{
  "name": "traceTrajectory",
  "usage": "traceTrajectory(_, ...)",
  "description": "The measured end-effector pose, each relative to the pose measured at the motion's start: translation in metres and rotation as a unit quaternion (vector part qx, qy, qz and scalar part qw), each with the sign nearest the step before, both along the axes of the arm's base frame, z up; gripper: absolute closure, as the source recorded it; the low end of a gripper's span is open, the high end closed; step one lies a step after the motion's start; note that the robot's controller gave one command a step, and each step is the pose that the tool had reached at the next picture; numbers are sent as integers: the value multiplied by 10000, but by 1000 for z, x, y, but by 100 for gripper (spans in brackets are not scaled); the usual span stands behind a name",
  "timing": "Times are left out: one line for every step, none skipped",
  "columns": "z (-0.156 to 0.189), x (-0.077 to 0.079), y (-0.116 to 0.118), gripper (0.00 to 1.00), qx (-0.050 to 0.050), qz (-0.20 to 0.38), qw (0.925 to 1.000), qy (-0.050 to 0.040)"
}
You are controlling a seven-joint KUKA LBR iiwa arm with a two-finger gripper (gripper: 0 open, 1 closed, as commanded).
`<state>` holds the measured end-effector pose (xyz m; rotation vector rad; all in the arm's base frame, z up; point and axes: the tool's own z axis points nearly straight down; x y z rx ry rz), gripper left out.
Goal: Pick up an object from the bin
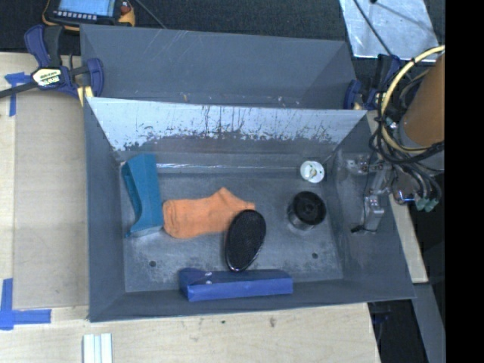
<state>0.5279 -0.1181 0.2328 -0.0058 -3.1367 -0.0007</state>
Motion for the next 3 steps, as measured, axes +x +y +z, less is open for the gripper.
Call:
traceTrajectory(5,2,1,0,-7,16,10000,-44)
traceTrajectory(-46,12,39,0,-12,174,9998,-69)
traceTrajectory(-65,12,60,0,8,1052,9945,-7)
